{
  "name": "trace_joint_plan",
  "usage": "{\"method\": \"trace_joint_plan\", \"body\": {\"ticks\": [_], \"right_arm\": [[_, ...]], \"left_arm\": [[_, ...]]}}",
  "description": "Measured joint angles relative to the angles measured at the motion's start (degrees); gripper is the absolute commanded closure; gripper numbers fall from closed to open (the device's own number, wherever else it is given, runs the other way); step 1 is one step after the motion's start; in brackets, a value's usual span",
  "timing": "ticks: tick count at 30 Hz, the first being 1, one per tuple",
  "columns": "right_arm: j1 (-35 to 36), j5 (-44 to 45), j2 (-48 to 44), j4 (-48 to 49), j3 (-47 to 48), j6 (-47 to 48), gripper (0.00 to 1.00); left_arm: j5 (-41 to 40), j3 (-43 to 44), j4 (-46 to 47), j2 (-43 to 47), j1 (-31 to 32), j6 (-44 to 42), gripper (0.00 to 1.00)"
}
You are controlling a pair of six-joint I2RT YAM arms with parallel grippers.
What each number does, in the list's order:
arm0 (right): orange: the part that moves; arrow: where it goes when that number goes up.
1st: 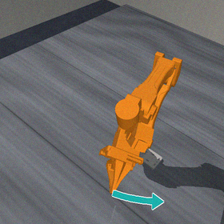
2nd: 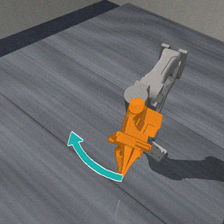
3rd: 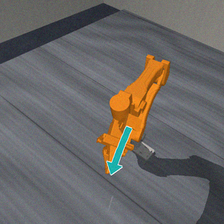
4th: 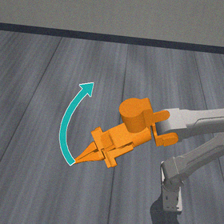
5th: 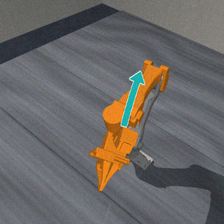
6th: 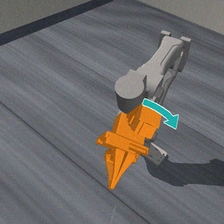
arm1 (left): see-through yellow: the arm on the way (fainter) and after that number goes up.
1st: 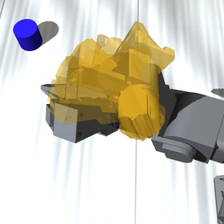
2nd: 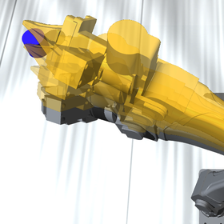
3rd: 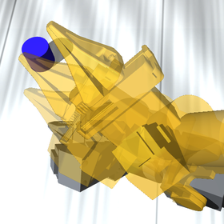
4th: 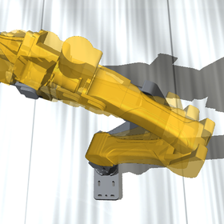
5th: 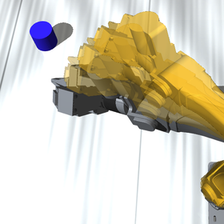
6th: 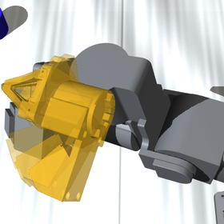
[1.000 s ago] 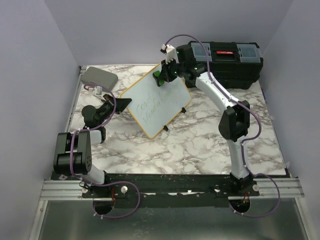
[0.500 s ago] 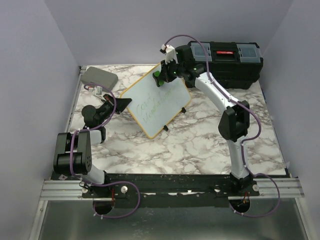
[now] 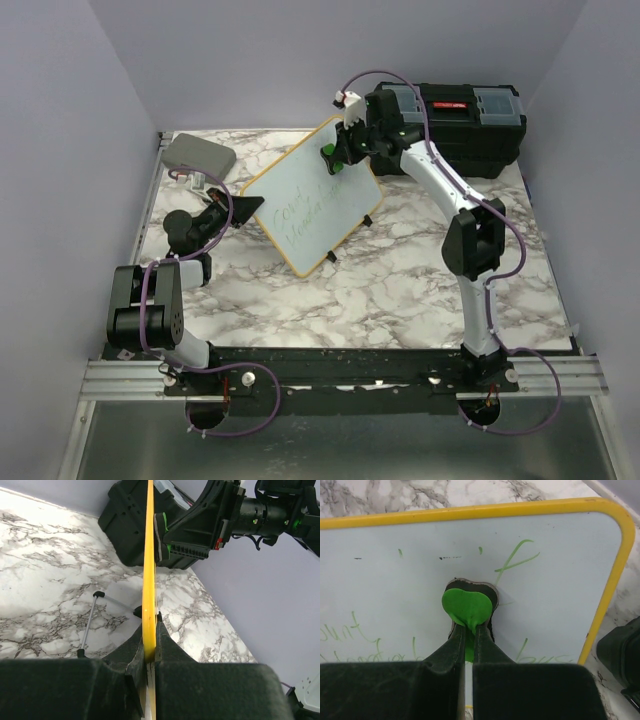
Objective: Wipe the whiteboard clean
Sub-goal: Erase the whiteboard at the whiteboard stand.
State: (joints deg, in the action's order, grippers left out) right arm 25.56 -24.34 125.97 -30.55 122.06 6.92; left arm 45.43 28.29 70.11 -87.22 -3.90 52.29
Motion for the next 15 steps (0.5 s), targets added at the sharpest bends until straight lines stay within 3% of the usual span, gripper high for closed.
{"method": "trace_joint_plan", "body": {"ticks": [15], "right_arm": [[-1.0, 3.8, 0.0, 0.5, -0.9, -4.3, 0.99]], "left_arm": [[0.0, 0.1, 0.0, 0.0, 0.0, 0.0, 1.0]]}}
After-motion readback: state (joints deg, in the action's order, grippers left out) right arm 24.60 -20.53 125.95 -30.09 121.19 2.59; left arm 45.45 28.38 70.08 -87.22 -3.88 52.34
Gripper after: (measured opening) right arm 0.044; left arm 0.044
